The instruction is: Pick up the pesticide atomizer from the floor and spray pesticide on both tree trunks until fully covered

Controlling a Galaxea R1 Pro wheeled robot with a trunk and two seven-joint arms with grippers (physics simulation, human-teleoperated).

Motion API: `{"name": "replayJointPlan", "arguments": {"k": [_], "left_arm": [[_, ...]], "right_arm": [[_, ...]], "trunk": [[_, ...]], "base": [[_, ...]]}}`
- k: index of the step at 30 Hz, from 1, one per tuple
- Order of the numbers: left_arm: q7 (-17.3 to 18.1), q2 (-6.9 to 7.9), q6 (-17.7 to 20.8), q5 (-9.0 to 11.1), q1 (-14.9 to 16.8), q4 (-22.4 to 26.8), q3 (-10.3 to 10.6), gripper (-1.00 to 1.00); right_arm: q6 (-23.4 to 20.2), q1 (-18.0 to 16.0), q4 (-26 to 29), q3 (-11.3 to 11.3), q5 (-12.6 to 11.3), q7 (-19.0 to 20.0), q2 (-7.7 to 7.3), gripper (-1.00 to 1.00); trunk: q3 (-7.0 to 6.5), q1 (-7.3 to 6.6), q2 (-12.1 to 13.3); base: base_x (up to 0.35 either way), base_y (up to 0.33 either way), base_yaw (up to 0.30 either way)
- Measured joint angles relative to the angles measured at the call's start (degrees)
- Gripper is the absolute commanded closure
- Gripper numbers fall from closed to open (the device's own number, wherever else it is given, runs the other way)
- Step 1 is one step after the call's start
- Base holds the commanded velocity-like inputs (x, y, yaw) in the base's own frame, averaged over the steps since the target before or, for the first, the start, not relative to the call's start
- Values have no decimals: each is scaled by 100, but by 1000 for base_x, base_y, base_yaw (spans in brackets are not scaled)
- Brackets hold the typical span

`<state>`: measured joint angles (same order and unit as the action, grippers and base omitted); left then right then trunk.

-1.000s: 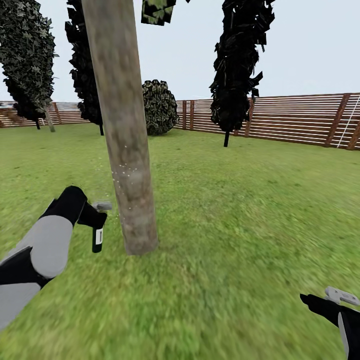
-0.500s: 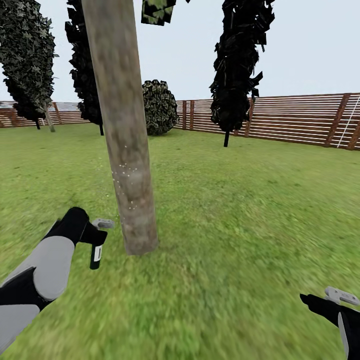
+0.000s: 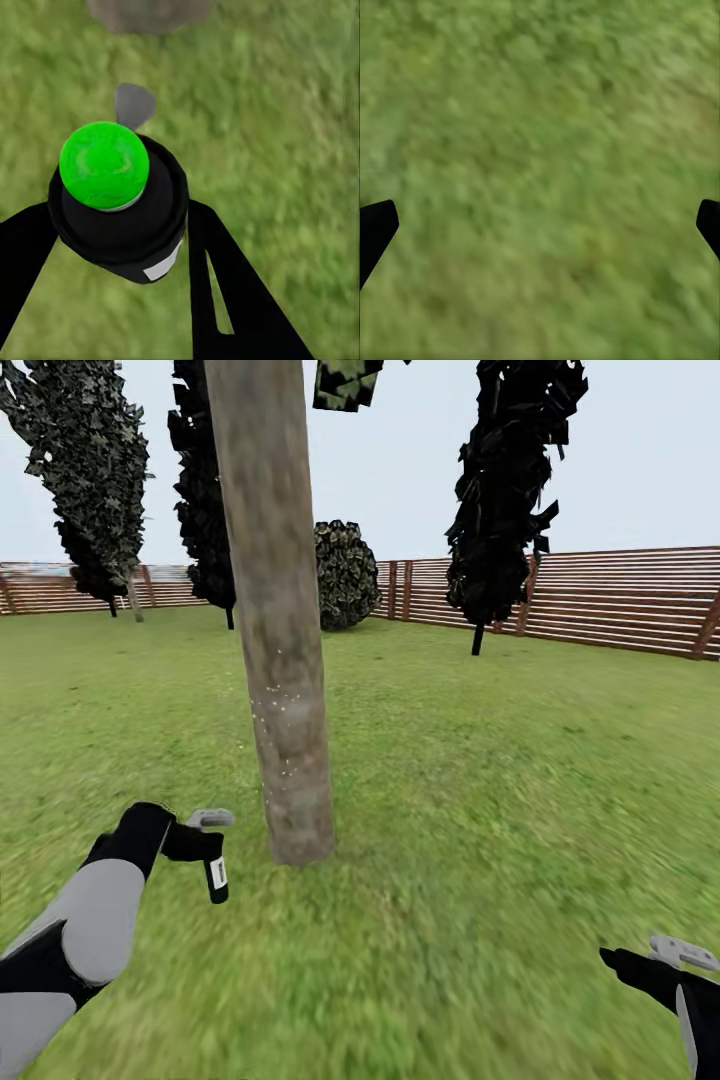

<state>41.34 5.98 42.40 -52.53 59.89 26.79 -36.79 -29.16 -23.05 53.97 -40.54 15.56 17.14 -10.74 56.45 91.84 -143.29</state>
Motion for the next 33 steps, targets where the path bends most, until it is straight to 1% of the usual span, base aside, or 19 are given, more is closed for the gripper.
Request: {"name": "replayJointPlan", "arguments": {"k": [1,2,3,4,6,10,12,14,15,16,18,21,24,33], "left_arm": [[1,-17,-79,7,-2,-3,-484,100],[2,-28,-195,6,-3,-10,-689,100],[4,-34,-333,2,-3,-25,-796,100],[5,-37,-434,-6,-3,-56,-851,100],[8,-43,-528,-20,-5,-106,-893,100],[-24,-46,-556,-42,-5,-141,-907,100],[-259,-46,-559,-54,-5,-145,-905,100],[-593,-46,-556,-53,-6,-149,-903,100],[-818,-48,-555,-54,-8,-173,-902,100],[-953,-51,-549,-40,-7,-249,-904,100],[-1072,-63,-564,-15,-5,-466,-907,100],[-1100,-114,-666,-6,-4,-535,-908,100],[-1107,-125,-694,-30,-3,-543,-905,100],[-1120,-120,-699,-44,-5,-544,-902,100]], "right_arm": [[0,0,0,1,0,-1,5,-100],[0,-1,0,1,0,-1,7,-100],[0,-1,0,1,0,0,6,-100],[0,-1,0,1,0,-2,7,-100],[-3,0,3,0,1,-1,8,-100],[-4,-2,4,0,0,0,20,-100],[-4,-3,3,0,0,0,25,-100],[-4,-2,3,0,0,0,26,-100],[-4,0,3,0,0,0,26,-100],[-4,-1,3,0,0,0,27,-100],[-4,-1,4,0,0,0,33,-100],[-5,-1,4,-2,0,1,35,-100],[-5,-2,4,0,0,0,35,-100],[-4,-3,3,0,0,-8,44,-100]], "trunk": [[0,0,0],[0,0,0],[0,0,0],[0,0,0],[0,0,0],[0,-1,0],[0,-1,0],[0,-1,0],[0,-1,0],[0,0,0],[0,0,0],[0,0,0],[0,0,0],[0,0,0]], "base": [[0,0,11],[0,0,5],[0,0,3],[0,-62,1],[31,-217,80],[72,-276,225],[82,-290,267],[71,-292,272],[32,-291,239],[16,-290,129],[20,-290,43],[36,-297,9],[7,-306,103],[0,-309,261]]}}
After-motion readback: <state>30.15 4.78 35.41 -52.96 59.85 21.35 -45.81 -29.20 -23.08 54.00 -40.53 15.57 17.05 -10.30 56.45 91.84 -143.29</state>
